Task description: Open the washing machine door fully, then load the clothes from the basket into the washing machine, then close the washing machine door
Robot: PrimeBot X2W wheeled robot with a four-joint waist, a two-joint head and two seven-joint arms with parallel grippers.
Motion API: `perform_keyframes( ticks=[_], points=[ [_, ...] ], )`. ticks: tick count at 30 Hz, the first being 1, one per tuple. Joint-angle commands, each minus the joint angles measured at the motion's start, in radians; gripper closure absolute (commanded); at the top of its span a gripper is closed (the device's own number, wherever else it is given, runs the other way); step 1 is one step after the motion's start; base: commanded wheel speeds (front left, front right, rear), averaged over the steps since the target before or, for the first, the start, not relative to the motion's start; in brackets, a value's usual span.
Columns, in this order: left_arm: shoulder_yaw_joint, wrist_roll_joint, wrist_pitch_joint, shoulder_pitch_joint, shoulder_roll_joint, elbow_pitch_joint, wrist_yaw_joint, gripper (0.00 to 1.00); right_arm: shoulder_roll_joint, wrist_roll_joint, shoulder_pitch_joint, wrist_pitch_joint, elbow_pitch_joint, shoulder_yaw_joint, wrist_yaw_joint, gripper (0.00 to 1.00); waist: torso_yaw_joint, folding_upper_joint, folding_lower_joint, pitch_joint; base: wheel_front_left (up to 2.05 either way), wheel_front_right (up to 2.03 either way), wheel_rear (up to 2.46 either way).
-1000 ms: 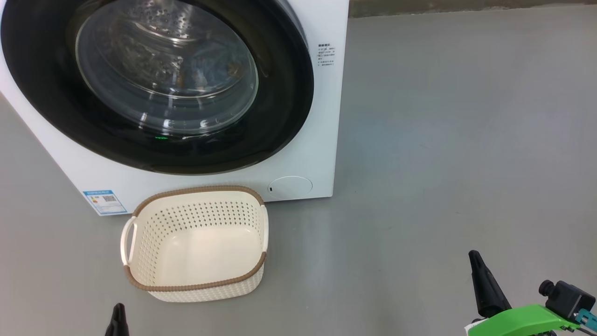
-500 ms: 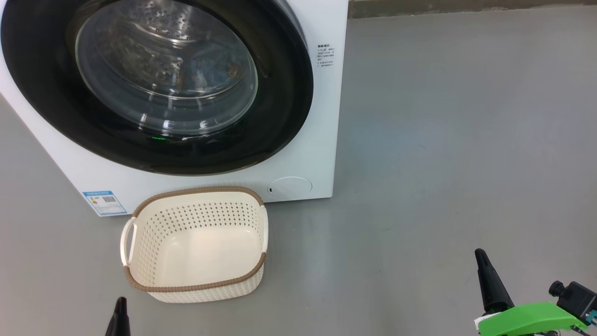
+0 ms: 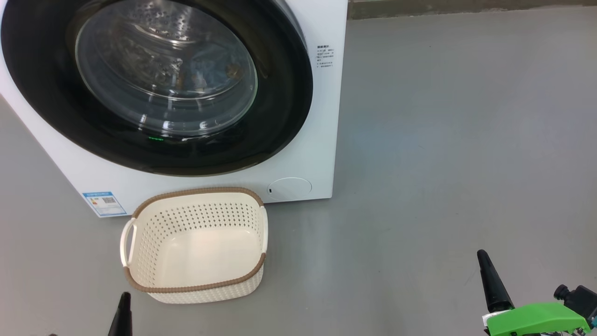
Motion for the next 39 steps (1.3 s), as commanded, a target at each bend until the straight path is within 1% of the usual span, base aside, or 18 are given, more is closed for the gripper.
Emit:
perform_keyframes(
  ticks=[1,39],
  points=[
    [0.023,-0.032,0.006,-0.050,0.016,-0.017,-0.010,1.00,-0.004,0.030,-0.051,0.007,-0.022,0.006,-0.003,1.00,0.000,-0.0001,0.0000,0.000,0.00,0.00,0.00],
    [0.039,-0.446,0.116,-0.143,0.024,0.059,-0.050,1.00,-0.004,0.442,-0.076,0.116,-0.008,-0.024,-0.005,1.00,-0.003,-0.0001,0.0000,-0.006,0.00,0.00,0.00]
  ],
)
